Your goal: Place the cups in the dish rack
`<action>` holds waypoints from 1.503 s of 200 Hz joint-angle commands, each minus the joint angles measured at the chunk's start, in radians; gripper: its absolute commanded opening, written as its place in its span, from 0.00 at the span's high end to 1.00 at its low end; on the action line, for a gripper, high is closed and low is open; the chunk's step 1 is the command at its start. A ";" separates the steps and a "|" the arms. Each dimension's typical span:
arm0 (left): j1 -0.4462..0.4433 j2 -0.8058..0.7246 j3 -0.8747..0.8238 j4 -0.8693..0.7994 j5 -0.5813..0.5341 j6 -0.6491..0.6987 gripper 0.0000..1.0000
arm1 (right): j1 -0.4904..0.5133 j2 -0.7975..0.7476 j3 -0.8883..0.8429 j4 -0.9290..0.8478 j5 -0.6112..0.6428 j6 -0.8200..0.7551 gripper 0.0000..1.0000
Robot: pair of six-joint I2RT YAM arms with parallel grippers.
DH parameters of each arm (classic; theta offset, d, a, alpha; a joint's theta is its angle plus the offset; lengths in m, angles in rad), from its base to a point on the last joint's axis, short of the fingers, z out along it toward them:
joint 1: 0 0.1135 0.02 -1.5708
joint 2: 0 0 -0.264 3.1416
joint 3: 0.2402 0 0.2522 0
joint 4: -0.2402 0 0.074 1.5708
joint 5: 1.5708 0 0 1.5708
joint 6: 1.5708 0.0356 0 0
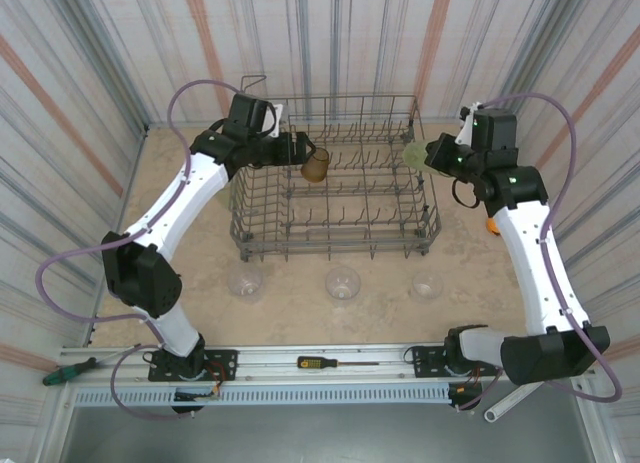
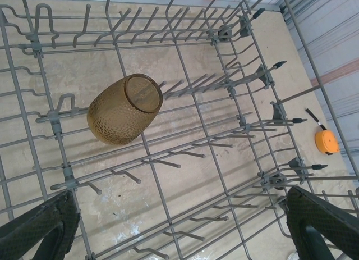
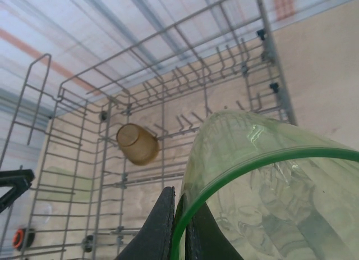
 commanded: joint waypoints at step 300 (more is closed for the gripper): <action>0.131 0.056 -0.089 0.487 0.591 -0.569 0.01 | 0.035 0.138 -0.446 1.299 -0.619 0.526 1.00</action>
